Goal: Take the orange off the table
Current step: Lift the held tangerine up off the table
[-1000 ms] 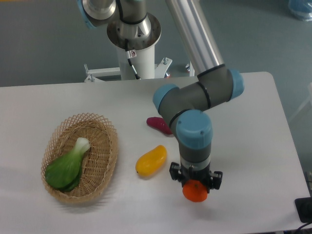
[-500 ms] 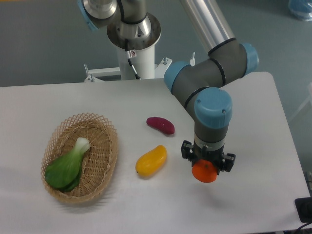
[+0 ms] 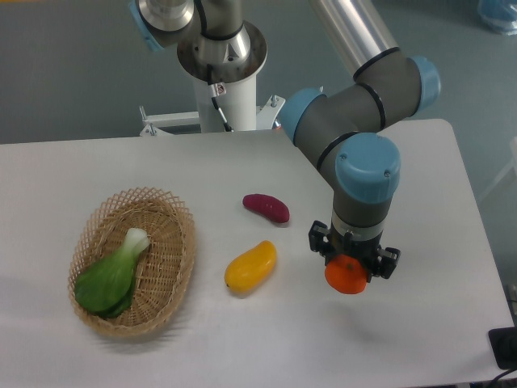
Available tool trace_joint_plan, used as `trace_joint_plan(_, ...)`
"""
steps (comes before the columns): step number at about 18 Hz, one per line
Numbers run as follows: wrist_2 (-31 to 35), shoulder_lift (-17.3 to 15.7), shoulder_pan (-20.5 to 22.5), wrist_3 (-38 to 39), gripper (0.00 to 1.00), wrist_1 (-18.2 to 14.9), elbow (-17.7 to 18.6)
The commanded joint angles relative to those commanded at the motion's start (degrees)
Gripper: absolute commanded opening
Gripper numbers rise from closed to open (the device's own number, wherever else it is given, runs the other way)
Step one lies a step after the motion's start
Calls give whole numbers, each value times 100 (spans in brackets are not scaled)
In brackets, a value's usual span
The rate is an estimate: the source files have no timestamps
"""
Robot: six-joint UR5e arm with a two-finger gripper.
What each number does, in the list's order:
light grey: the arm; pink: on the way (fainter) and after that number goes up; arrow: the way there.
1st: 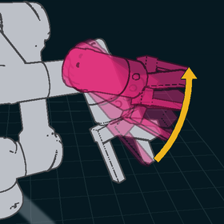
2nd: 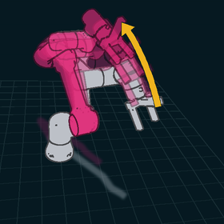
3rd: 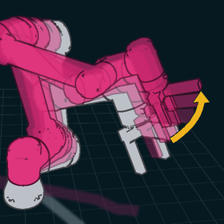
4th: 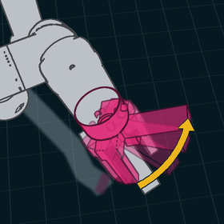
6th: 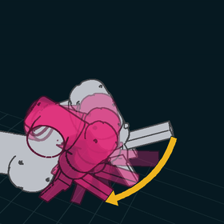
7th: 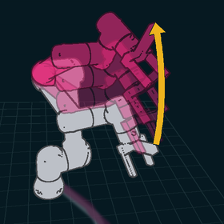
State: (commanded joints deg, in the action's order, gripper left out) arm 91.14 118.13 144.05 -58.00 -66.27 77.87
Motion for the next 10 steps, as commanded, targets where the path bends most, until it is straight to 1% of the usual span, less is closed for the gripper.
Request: trace_joint_plan(10,35,0,18,-36,61,-44,-27)
